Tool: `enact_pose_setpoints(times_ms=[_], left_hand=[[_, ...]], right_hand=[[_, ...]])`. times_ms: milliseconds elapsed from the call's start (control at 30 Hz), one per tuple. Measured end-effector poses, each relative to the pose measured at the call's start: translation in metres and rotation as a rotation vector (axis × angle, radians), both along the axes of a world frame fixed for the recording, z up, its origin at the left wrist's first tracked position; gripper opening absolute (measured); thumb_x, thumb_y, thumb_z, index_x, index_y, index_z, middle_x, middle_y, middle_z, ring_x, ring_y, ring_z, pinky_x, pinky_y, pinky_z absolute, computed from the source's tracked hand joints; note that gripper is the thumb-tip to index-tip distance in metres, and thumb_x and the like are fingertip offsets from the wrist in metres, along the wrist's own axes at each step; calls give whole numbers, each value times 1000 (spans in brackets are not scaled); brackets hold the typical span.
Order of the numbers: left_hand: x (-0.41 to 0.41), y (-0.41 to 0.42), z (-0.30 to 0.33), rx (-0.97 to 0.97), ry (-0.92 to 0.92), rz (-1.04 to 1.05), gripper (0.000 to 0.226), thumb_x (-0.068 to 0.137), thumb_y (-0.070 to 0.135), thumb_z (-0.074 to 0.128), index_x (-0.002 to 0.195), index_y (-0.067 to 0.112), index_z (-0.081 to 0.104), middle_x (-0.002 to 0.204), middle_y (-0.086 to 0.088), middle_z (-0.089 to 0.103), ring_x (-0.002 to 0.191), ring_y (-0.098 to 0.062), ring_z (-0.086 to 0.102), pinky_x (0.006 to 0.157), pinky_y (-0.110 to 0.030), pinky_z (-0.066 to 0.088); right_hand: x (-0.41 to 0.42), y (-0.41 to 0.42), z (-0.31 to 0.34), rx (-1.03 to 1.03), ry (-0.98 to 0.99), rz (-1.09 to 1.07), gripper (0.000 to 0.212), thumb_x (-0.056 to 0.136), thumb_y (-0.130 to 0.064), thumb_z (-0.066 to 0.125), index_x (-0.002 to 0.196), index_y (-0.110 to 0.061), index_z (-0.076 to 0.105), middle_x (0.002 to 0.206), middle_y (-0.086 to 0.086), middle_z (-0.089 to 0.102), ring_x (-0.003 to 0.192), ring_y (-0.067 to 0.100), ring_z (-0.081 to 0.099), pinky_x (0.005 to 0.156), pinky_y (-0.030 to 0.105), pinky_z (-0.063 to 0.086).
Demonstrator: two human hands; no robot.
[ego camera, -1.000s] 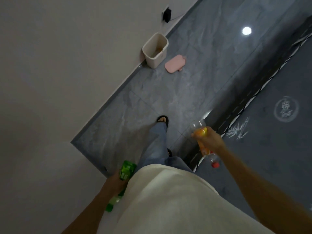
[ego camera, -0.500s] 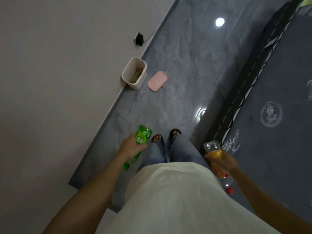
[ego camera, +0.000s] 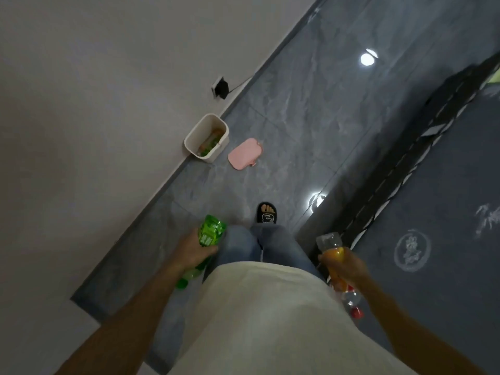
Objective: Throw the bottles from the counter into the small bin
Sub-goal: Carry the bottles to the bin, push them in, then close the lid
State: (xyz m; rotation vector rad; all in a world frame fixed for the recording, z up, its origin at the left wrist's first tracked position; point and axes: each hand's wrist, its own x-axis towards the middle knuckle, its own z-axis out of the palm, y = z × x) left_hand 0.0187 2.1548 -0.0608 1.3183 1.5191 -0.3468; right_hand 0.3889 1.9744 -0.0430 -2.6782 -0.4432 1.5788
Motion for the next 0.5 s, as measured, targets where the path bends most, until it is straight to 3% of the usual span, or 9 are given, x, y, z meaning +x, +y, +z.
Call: enact_pose_setpoints(times_ms=[100,167,233,300,367,433,500], left_hand=[[-11,-14,0,-44,110,78,55,78,37,80,127,23,60,117,-5,68,108,-25,65,85,-29,45],[-21,-24,-3,-91,205,153,58,78,42,79,128,25,55,115,-5,67,104,-25,65,81,-27,44],[-26,-33,-5,-136,209,248,43,77,43,78,111,30,54,101,1,66,89,-20,64,78,-27,48],[-30,-42,-13,-150,188,327,28,75,40,72,89,18,64,85,0,70,75,-18,65,73,-35,57],[-34,-46,-22,-200,175,382,35,77,36,73,96,7,66,89,-11,72,75,-22,67,68,-34,56],[-38,-40,-29,-256,181,417,42,78,37,74,103,7,60,99,-15,71,75,-19,63,63,-29,50],[-41,-27,-39,-267,178,444,42,74,41,72,100,11,57,98,-15,71,72,-16,60,66,-33,51]], right_hand=[[20,60,-6,1,20,175,43,76,-56,73,94,-17,68,88,9,72,83,27,68,74,35,53],[25,104,-12,8,48,278,56,75,-59,70,106,-13,67,97,12,71,90,28,67,77,34,50],[21,152,-13,37,70,351,66,74,-63,70,116,-12,63,98,8,67,87,24,64,74,31,46],[13,199,-17,75,70,379,75,74,-63,72,128,-16,51,96,-1,58,84,17,58,72,29,42],[5,244,-24,113,95,423,77,72,-66,72,129,-21,48,99,-3,59,86,17,60,70,31,45],[-4,279,-27,124,102,441,75,66,-73,68,122,-25,55,102,0,67,88,21,66,72,35,51],[-12,302,-36,141,119,435,85,65,-75,67,127,-20,53,112,7,67,98,25,66,84,40,53]])
